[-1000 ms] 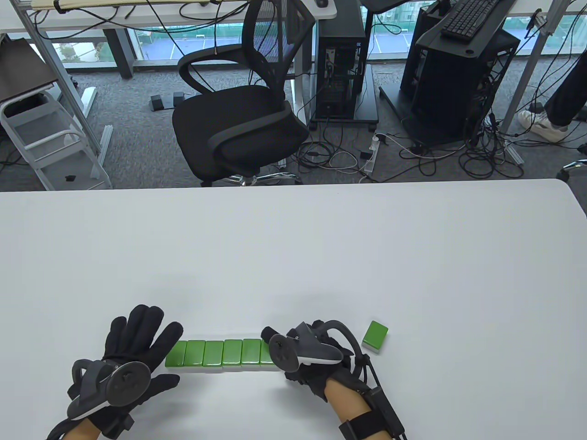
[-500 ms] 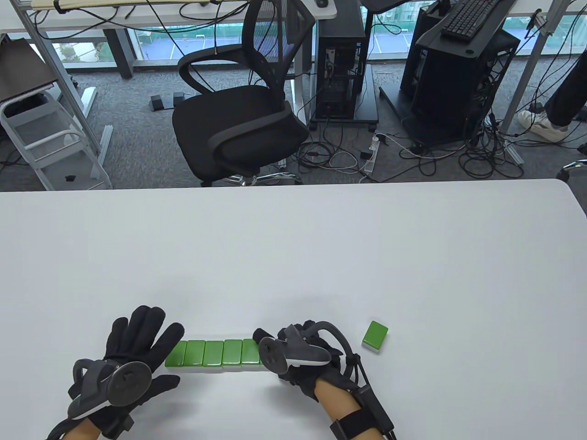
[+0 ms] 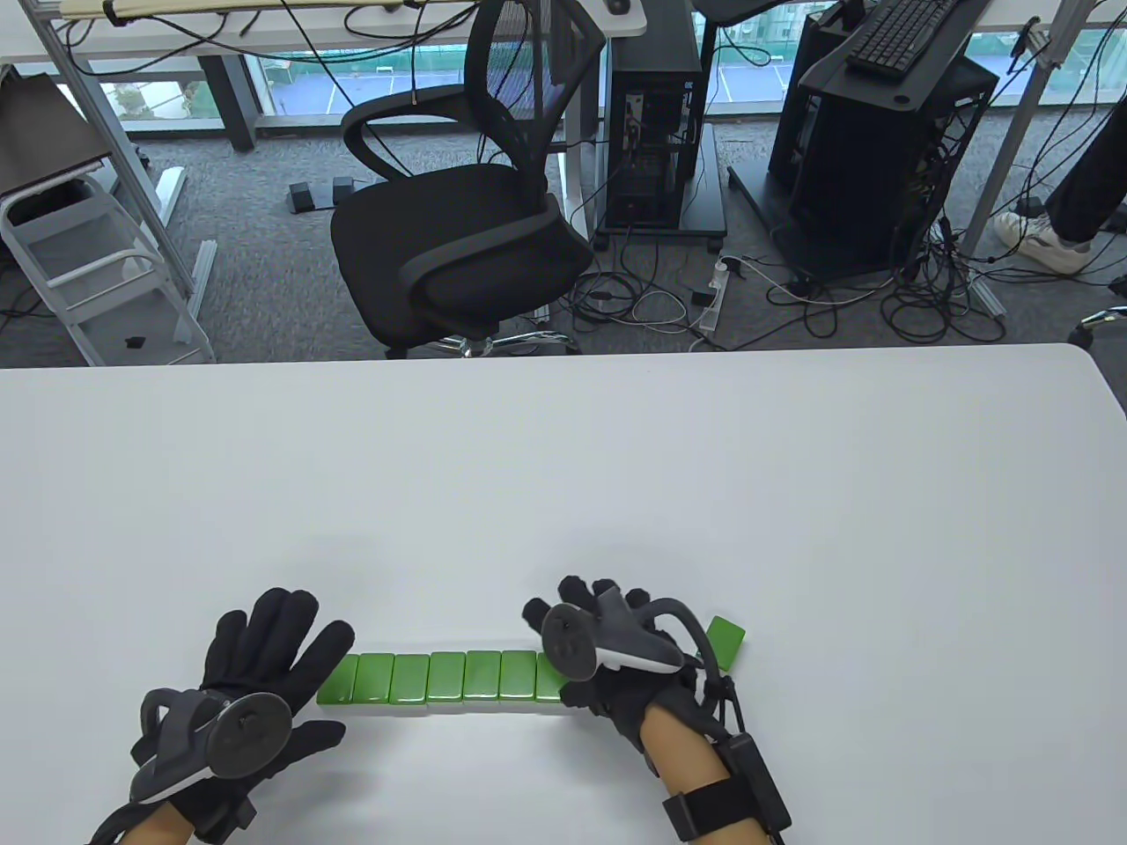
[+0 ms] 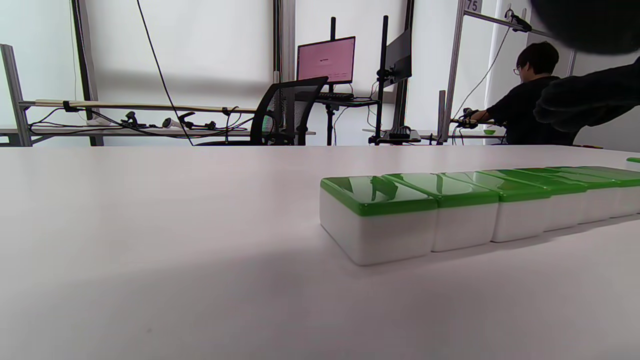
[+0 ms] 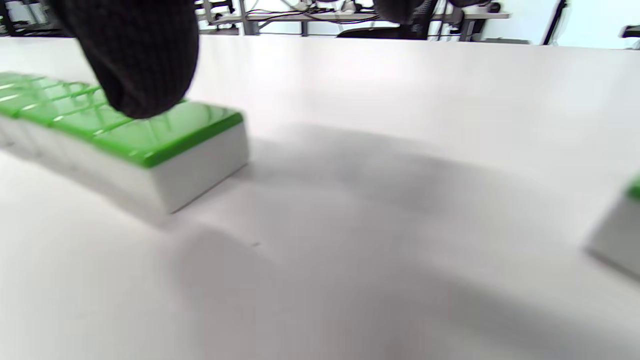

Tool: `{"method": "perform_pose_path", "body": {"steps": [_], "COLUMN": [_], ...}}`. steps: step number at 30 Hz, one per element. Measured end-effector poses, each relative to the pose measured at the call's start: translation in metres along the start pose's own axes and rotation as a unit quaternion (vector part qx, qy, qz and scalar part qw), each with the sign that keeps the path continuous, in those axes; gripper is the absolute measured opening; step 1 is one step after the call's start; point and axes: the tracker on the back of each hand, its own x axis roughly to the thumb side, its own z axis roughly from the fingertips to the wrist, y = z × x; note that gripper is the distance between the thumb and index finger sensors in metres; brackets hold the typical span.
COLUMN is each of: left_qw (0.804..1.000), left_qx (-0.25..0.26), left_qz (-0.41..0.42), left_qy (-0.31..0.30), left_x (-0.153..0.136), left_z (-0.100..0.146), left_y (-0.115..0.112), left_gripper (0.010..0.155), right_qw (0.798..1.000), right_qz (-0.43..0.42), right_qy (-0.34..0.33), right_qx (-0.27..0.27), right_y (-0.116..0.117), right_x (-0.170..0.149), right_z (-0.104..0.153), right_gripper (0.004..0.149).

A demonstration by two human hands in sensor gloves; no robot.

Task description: Flip mahjong tiles upright in a row

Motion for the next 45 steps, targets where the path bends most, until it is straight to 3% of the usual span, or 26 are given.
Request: {"method": "perform_pose_path", "body": {"steps": [3,8,14,19,23,29,39,45], "left_qw": [1.000,1.000,1.000,1.000,1.000,1.000,1.000,1.000], "left_qx": [0.001,0.000,-0.003,-0.006,-0.009,-0.011,-0.017,-0.021], "left_qz": [0.001,0.000,-0.002,-0.001,-0.001,-0.001,-0.002,-0.004], "left_qy": [0.001,0.001,0.001,0.003,0.005,0.005,0.005,0.004], "left_x": [-0.001,-0.001,-0.001,-0.001,-0.001,-0.001,-0.001,-0.001], "left_z": [0.000,0.000,0.000,0.000,0.000,0.000,-0.001,-0.002], "left_y": [0.000,0.000,-0.001,-0.001,-0.001,-0.001,-0.003,-0.003], "left_gripper": [0.093,0.093,0.093,0.093,0.093,0.093,0.093,0.093], "right_qw": [0.999,0.992,0.985,0.987,0.989,0.995,0.998,0.995], "right_qz": [0.003,0.015,-0.005,-0.007,0.007,0.009,0.019,0.028], "right_qy": [0.053,0.121,0.158,0.151,0.149,0.100,-0.039,-0.078], "right_qx": [-0.002,0.038,0.069,0.057,0.020,-0.013,-0.050,-0.056], "right_y": [-0.003,0.017,0.035,0.042,0.042,0.041,0.038,0.040], "right_x": [-0.030,-0.070,-0.091,-0.095,-0.093,-0.080,-0.017,0.007], "right_z": [0.008,0.016,0.019,0.019,0.019,0.020,0.021,0.017], "right_gripper": [0.089,0.088,0.086,0.080,0.075,0.080,0.084,0.086]}}
